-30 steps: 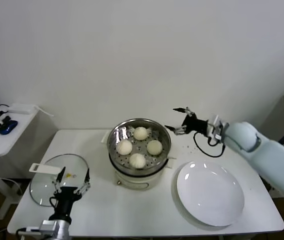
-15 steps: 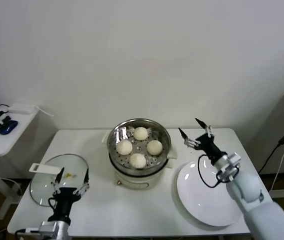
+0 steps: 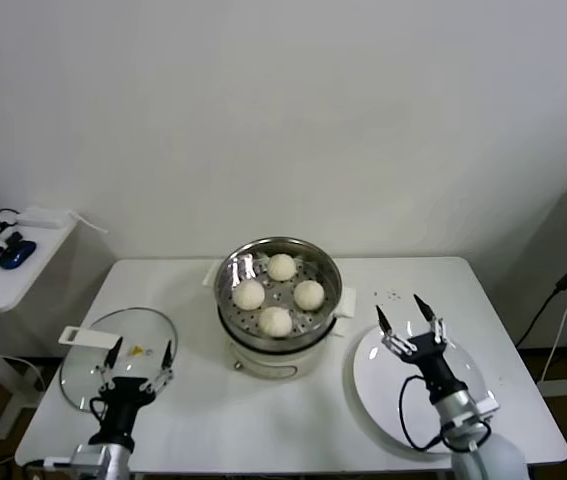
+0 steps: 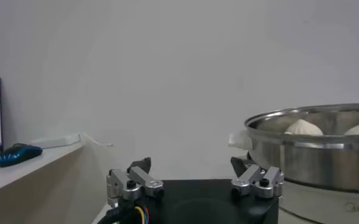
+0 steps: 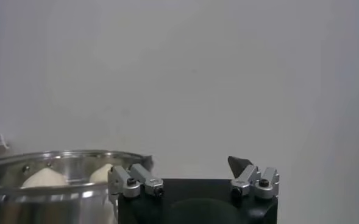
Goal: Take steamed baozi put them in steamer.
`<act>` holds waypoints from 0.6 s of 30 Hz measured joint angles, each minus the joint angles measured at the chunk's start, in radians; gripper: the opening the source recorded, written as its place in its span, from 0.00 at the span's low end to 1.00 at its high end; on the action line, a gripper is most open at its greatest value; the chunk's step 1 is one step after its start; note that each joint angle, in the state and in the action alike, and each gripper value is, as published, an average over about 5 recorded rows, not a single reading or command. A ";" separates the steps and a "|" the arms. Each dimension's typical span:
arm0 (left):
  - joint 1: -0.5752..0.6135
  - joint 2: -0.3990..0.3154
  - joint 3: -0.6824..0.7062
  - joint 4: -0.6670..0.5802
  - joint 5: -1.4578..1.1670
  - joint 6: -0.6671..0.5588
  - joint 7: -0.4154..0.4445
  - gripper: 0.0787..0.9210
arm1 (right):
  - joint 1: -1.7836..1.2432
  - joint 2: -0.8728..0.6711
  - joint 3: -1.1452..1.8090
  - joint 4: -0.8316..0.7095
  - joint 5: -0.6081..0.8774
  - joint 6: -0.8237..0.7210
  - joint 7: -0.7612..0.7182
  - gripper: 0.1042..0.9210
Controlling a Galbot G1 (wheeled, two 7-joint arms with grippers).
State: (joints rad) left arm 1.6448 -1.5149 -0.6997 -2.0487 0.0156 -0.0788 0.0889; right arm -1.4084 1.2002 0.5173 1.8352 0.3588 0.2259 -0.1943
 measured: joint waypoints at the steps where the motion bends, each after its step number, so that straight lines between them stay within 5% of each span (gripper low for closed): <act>1: 0.000 -0.001 0.000 0.000 -0.001 0.000 0.001 0.88 | -0.016 0.008 0.006 0.005 -0.002 0.005 -0.003 0.88; 18: 0.009 -0.006 -0.017 -0.010 -0.015 -0.003 0.006 0.88 | -0.164 0.073 0.050 0.018 -0.010 0.052 -0.045 0.88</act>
State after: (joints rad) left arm 1.6539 -1.5211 -0.7169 -2.0585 0.0003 -0.0823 0.0949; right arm -1.5723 1.2728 0.5672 1.8534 0.3491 0.2779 -0.2395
